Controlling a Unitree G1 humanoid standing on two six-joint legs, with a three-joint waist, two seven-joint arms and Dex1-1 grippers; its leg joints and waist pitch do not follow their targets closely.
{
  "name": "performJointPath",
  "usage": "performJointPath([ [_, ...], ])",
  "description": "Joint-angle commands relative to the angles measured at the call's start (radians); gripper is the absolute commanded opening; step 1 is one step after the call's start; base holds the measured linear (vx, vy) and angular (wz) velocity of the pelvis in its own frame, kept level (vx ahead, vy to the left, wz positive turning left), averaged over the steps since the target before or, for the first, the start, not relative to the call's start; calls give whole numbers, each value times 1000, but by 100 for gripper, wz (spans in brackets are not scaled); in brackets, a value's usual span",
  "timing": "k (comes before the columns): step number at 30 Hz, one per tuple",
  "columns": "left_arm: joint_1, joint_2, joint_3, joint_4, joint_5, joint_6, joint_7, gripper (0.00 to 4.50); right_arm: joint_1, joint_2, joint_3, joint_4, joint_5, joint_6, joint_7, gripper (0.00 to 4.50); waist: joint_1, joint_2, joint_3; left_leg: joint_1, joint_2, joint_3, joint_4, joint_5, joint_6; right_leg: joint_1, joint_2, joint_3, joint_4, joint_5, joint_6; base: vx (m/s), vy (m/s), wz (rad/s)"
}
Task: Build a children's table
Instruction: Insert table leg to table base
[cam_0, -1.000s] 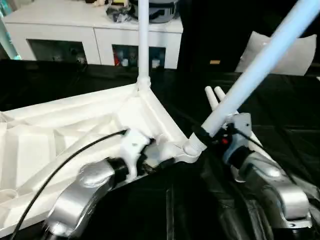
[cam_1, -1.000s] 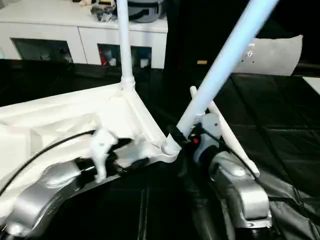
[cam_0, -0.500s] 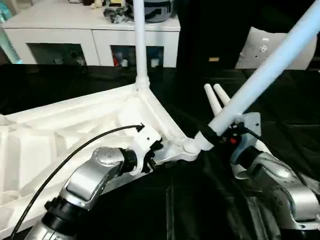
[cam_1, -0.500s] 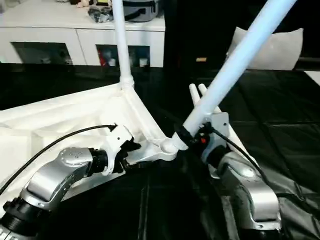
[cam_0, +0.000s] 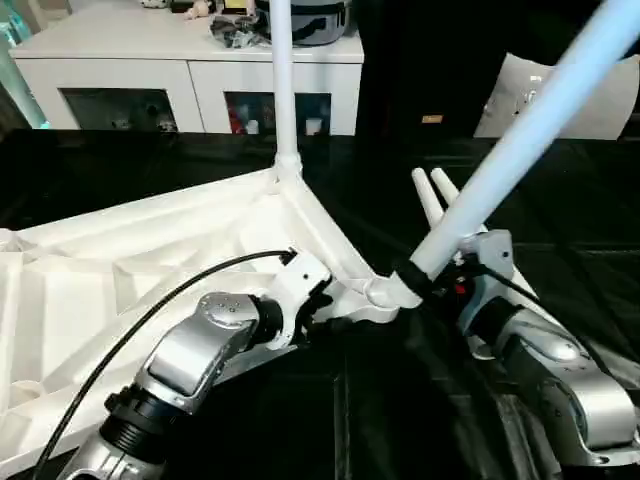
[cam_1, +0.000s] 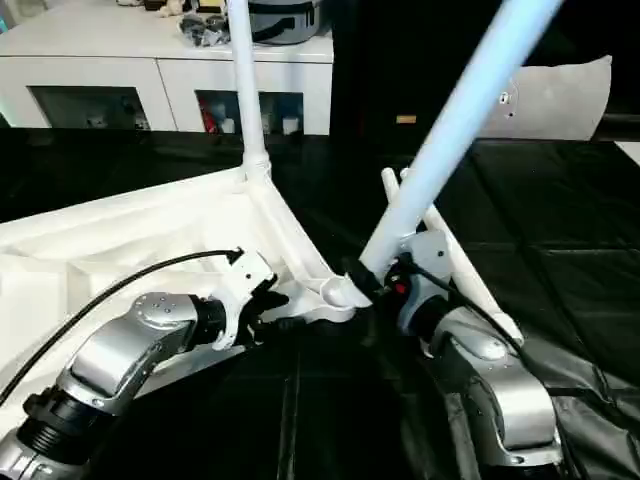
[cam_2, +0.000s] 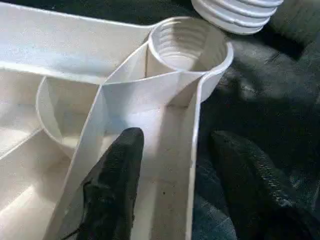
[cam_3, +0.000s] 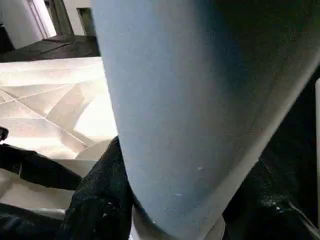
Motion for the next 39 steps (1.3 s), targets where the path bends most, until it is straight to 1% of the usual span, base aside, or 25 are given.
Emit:
performJointPath([
  [1,-10,10,-18,13,28,-7,13,237,-18,18,-26,-12,33,46,-20,190,0,0,-54,14,50,-12,-87,-151,-3,40,-66,35,-77,-76,-219,0,0,0],
  [3,-11,13,-19,16,36,-15,11,212,-17,20,-27,-15,41,56,-22,190,0,1,-54,14,51,-13,-88,-157,-6,39,-66,34,-77,-84,-218,0,0,0],
  [5,-11,16,-22,18,40,-20,6,190,-16,17,-23,-15,37,48,-16,190,1,1,-53,15,52,-13,-89,-170,-11,38,-67,34,-78,-96,-216,0,0,0],
  [6,-10,23,-29,17,45,-20,1,190,-14,16,-18,-14,34,38,-9,190,1,1,-53,15,52,-14,-90,-178,-14,37,-67,34,-79,-106,-215,0,0,0],
  [8,-8,28,-35,15,49,-16,-2,167,-14,15,-14,-12,29,22,-2,190,1,1,-52,15,52,-13,-91,-185,-17,36,-68,35,-80,-118,-210,0,0,0],
  [9,-6,28,-37,14,52,-16,-2,167,-14,15,-12,-11,26,14,2,190,1,-1,-52,15,52,-13,-91,-182,-18,36,-68,36,-80,-117,-208,0,0,0],
  [11,-4,26,-39,16,59,-18,2,151,-15,14,-9,-8,20,3,8,190,1,-1,-52,14,52,-13,-91,-180,-16,37,-69,36,-80,-116,-207,0,0,0],
  [13,-5,24,-39,18,60,-19,2,142,-16,13,-7,-8,22,4,10,190,0,0,-51,13,52,-13,-92,-182,-16,37,-68,36,-80,-121,-207,0,0,0],
  [14,-5,25,-39,20,61,-21,1,135,-17,14,-4,-8,24,5,11,190,1,-3,-51,14,53,-13,-92,-185,-15,36,-69,36,-81,-127,-207,0,0,0],
  [17,-6,29,-46,22,69,-24,-3,109,-17,14,3,-6,22,0,15,190,0,-2,-49,14,52,-13,-94,-200,-17,34,-69,36,-84,-156,-202,0,0,0],
  [19,-7,32,-50,24,73,-28,-5,101,-16,13,4,-4,21,-3,17,190,0,-2,-48,14,53,-14,-95,-211,-20,32,-69,37,-86,-177,-197,0,0,0],
  [21,-6,39,-57,24,82,-36,-11,77,-14,13,7,-5,19,-5,17,190,1,2,-48,14,53,-15,-96,-226,-25,31,-70,37,-88,-199,-190,0,0,0],
  [24,-6,39,-59,24,84,-39,-13,67,-14,13,7,-4,18,-7,19,190,1,0,-47,15,54,-15,-98,-232,-29,29,-69,37,-88,-199,-187,0,0,0],
  [25,-7,37,-61,27,88,-44,-14,57,-14,13,8,-1,16,-10,21,190,0,1,-47,14,54,-16,-98,-233,-30,29,-70,37,-88,-197,-188,0,0,0],
  [26,-5,36,-60,29,90,-52,-13,38,-14,14,9,0,15,-11,21,190,0,2,-47,14,54,-16,-99,-238,-30,29,-70,37,-88,-200,-187,0,0,0],
  [30,-2,35,-56,35,99,-78,-6,25,-16,15,13,3,15,-14,23,190,1,0,-46,13,54,-16,-99,-242,-30,28,-70,38,-90,-211,-183,0,0,0],
  [31,1,39,-50,39,95,-86,-5,13,-18,15,18,6,14,-17,27,190,1,0,-46,13,53,-16,-99,-244,-30,28,-70,38,-90,-213,-181,0,0,0],
  [32,4,44,-39,39,83,-90,-16,5,-22,13,25,11,13,-17,34,190,0,-5,-46,13,54,-16,-100,-244,-29,28,-70,38,-91,-215,-180,0,0,0],
  [33,4,44,-39,39,82,-90,-17,5,-22,13,25,12,13,-17,34,190,0,-3,-47,11,53,-16,-100,-237,-29,29,-71,37,-89,-212,-180,0,0,0],
  [34,10,51,-27,39,67,-101,-39,1,-30,10,35,22,11,-15,45,190,0,-3,-47,12,53,-16,-100,-232,-29,29,-70,37,-89,-208,-181,0,0,0],
  [35,13,54,-23,39,61,-108,-50,0,-34,9,40,27,9,-14,51,190,-3,-4,-48,9,52,-16,-99,-220,-25,31,-71,37,-87,-195,-184,0,0,0],
  [37,19,69,-20,49,53,-142,-82,0,-46,5,54,41,6,-11,66,190,-6,-3,-49,10,51,-15,-97,-210,-20,30,-71,37,-88,-181,-192,0,0,0],
  [38,22,82,-20,58,53,-162,-98,0,-54,2,64,50,4,-9,77,190,-6,-11,-50,7,51,-15,-96,-192,-12,34,-72,37,-85,-168,-196,0,0,0],
  [39,27,97,-19,68,51,-194,-122,0,-63,-1,72,60,7,-1,89,190,-8,-8,-50,7,51,-13,-96,-178,-6,33,-71,37,-85,-154,-196,0,0,0],
])
